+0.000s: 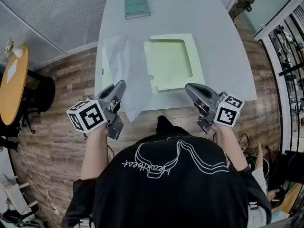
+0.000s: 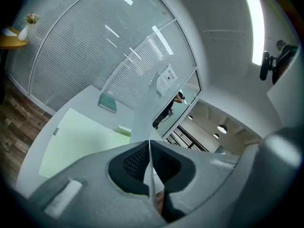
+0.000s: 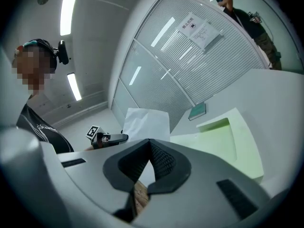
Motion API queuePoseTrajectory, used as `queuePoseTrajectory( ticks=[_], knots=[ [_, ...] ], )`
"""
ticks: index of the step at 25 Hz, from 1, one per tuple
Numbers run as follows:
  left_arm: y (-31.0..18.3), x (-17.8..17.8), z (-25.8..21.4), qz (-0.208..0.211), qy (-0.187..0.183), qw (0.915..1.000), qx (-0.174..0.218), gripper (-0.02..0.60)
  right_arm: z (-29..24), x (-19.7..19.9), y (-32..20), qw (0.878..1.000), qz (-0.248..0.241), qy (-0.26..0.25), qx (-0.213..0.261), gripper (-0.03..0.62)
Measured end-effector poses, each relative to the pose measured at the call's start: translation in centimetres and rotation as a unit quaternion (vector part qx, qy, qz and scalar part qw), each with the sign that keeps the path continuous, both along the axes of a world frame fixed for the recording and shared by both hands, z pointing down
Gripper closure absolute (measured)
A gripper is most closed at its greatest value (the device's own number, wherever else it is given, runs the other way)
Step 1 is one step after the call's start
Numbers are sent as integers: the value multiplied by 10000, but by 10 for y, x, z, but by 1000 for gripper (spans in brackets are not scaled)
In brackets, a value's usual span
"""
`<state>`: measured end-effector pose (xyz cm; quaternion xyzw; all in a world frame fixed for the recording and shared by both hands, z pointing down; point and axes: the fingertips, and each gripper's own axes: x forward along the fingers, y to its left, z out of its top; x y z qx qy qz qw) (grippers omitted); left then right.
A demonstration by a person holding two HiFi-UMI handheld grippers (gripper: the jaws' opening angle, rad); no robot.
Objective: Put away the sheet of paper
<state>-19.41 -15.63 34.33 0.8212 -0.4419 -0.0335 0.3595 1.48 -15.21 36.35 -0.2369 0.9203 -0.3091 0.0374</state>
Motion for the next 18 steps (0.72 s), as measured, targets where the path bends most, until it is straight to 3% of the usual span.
queuePoseTrajectory(
  ticks=[12, 18],
  knots=[
    [-55, -4, 14, -10, 24, 9998, -186, 569, 9, 5, -48, 9997, 33, 30, -244, 586],
    [-75, 2, 27, 37, 232, 9990, -385, 569, 19, 7, -61, 9992, 39, 73, -393, 586]
  ],
)
